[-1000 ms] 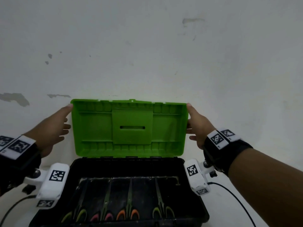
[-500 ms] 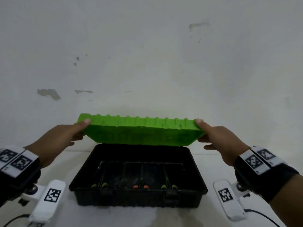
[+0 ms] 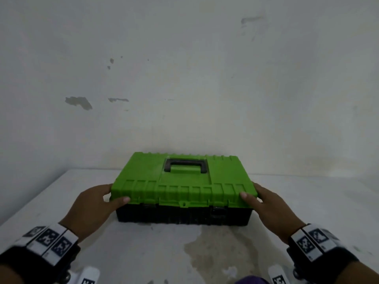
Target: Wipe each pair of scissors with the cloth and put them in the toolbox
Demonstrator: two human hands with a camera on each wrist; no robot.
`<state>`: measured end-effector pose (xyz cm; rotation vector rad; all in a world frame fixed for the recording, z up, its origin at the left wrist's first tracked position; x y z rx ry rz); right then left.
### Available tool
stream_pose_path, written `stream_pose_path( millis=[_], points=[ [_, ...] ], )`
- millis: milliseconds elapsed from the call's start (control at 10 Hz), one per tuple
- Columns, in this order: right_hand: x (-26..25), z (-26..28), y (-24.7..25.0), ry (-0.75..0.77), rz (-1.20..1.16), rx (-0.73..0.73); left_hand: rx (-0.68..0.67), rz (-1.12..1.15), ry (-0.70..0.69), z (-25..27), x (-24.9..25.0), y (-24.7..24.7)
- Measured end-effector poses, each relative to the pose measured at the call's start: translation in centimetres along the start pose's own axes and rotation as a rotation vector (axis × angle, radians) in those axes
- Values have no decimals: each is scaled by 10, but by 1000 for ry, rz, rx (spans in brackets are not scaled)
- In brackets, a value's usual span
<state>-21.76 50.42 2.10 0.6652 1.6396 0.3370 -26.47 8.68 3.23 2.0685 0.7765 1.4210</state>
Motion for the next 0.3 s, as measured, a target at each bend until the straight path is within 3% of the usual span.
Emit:
stream_pose_path(
  millis=[100, 300],
  points=[
    [-1, 3, -4, 7, 20, 14, -17, -18, 10, 4, -1, -4],
    [-7, 14, 2, -105, 164, 27, -54, -74, 249, 17, -3, -12]
  ],
)
Point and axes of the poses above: each hand's wrist, its own z-axis away from the middle knuckle, its own y-axis out of the back of the hand, x = y × z, the point moved 5 cm from there along -z, towards the middle knuckle, and after that the axes turned 1 degree about -y, right-handed, at the moved point
